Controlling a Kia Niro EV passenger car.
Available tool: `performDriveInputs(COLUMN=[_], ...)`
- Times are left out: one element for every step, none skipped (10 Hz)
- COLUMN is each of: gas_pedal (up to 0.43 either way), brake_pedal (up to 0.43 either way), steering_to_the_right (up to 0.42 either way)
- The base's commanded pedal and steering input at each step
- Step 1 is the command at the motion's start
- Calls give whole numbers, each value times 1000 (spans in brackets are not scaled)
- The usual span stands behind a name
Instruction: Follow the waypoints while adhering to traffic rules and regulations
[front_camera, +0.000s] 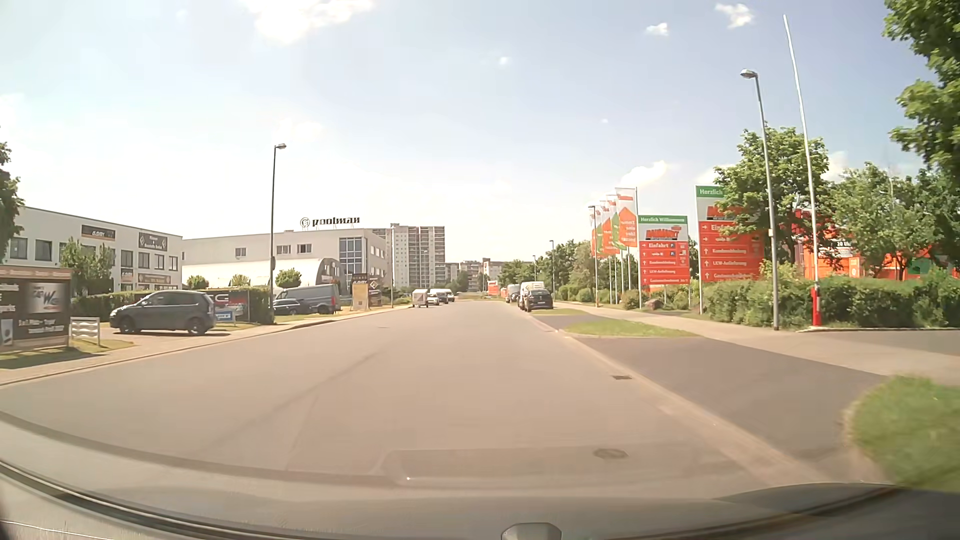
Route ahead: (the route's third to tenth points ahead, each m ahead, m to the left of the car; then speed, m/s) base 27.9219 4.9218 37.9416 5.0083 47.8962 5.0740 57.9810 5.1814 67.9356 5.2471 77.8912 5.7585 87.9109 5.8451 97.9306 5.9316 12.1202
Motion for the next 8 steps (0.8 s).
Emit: performDriveInputs(gas_pedal=[0, 0, 0, 0, 0, 0, 0, 0], brake_pedal=[6, 49, 91, 122, 146, 159, 171, 177], steering_to_the_right=[-1, -1, -2, -2, -2, -2, -2, -2])
